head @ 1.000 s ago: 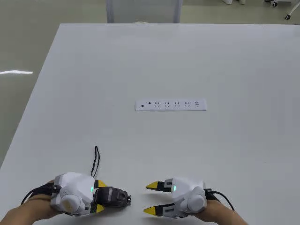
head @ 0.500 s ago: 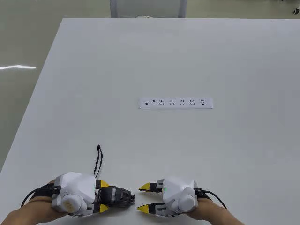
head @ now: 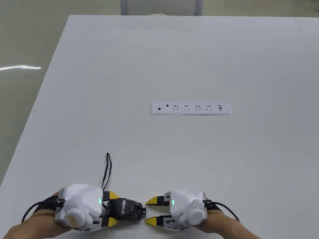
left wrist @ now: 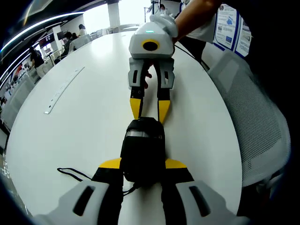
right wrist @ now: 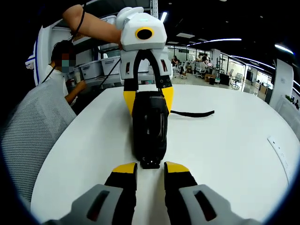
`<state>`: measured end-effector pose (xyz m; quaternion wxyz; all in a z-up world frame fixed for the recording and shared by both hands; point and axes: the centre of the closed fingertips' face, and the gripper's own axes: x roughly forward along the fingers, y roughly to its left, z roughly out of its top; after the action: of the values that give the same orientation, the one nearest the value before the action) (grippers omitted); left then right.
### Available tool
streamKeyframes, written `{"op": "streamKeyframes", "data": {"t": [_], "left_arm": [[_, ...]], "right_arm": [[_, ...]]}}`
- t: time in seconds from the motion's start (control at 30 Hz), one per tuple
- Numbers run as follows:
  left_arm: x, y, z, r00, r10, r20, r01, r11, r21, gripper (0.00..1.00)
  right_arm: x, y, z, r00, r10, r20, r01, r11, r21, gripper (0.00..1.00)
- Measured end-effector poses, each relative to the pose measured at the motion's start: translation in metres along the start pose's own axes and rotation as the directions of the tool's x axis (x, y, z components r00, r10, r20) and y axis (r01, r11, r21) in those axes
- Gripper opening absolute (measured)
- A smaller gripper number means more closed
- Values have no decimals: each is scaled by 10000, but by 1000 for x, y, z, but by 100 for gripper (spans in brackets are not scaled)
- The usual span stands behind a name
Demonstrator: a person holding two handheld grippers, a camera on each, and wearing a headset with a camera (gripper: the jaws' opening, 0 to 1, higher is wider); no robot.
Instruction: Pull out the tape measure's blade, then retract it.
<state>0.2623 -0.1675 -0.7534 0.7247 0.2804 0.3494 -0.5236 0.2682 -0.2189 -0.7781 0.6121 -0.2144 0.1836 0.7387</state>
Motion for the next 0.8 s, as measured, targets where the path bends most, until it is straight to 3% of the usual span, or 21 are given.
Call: {"op": "streamKeyframes", "data": {"t": [0.37,0.8], "left_arm": [[-1,1,-1,9998,26,216,-23,9999,-114,26],[-1,1,0,9990,89,447,-74,9995,-317,26]], "right_arm": [[10,0,-3,10000,62,-30,-62,10000,-2,17],[8,-3,-2,10000,1,-49,0,9999,150,12]]}}
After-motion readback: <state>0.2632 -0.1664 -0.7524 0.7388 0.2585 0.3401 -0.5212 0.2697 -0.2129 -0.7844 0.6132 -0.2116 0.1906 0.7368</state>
